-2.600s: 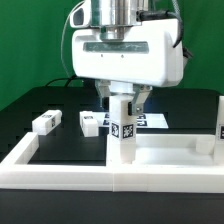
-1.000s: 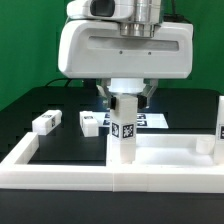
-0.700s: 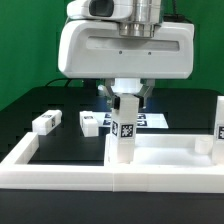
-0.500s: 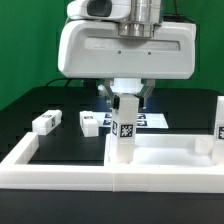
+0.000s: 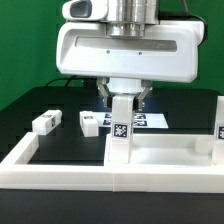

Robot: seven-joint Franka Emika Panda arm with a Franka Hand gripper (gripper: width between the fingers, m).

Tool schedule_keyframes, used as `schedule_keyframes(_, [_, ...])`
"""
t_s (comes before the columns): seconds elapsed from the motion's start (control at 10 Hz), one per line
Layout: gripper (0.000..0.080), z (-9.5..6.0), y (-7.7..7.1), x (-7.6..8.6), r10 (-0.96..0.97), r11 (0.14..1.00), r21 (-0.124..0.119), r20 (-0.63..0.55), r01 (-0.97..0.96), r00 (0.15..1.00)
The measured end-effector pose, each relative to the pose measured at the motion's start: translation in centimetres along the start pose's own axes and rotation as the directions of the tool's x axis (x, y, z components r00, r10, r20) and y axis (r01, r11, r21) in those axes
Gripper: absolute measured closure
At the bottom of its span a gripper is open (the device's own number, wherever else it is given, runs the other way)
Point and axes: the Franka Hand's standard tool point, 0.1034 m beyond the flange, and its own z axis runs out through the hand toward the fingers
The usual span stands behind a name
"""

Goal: Assemble desk

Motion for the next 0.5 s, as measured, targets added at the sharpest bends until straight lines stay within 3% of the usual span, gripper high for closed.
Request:
schedule_keyframes(0.2, [0.0511, 0.06, 0.24, 0.08, 0.23, 0.973, 0.012, 0.007, -0.23, 0.973])
schedule_keyframes(0.5, [0.0511, 0.05, 0.37, 0.25, 0.476, 0.88, -0.005, 0.024, -0.476, 0.879])
